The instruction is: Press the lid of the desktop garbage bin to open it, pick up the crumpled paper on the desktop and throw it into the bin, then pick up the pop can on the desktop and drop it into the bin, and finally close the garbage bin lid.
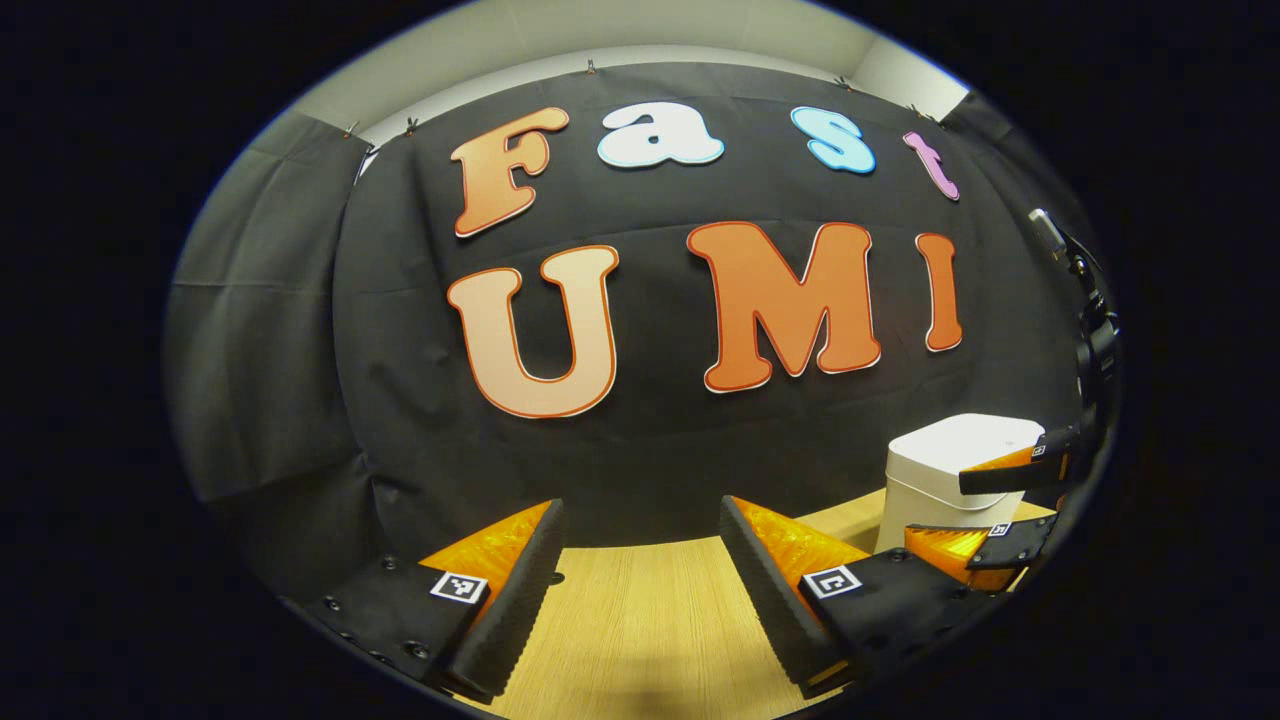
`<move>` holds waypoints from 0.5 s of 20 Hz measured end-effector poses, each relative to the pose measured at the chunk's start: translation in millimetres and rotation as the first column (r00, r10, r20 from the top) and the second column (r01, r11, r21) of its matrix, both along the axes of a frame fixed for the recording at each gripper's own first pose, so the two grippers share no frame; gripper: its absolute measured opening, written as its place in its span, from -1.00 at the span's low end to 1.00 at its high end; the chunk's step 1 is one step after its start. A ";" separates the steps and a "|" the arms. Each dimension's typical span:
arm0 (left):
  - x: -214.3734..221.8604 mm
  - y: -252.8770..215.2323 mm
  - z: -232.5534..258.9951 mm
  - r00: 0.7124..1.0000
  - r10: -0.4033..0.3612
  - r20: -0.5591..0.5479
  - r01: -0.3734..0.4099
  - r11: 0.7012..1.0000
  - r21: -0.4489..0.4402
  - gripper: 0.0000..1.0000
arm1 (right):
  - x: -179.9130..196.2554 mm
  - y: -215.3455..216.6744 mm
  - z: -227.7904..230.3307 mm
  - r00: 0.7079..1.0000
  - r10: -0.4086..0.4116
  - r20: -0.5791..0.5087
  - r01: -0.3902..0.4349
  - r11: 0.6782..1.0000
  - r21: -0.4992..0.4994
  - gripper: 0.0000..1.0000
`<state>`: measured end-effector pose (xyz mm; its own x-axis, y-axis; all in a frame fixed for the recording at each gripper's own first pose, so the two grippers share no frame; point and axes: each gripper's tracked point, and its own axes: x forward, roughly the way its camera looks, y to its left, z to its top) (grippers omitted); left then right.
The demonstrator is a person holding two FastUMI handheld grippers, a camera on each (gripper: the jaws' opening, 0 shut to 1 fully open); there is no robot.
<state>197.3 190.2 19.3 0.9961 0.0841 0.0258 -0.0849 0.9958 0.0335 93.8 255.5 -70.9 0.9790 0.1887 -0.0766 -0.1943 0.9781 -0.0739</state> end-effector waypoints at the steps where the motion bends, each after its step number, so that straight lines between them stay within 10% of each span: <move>1: -0.3 0.4 1.2 1.000 0.002 0.002 -0.002 1.000 0.001 0.90 | -0.2 -1.3 0.7 1.000 -0.003 0.002 0.003 1.000 0.005 0.96; 10: -4.7 9.6 7.0 0.999 0.030 0.037 -0.030 1.000 -0.007 0.99 | -1.4 -2.9 3.2 1.000 -0.013 0.011 0.013 1.000 0.017 0.96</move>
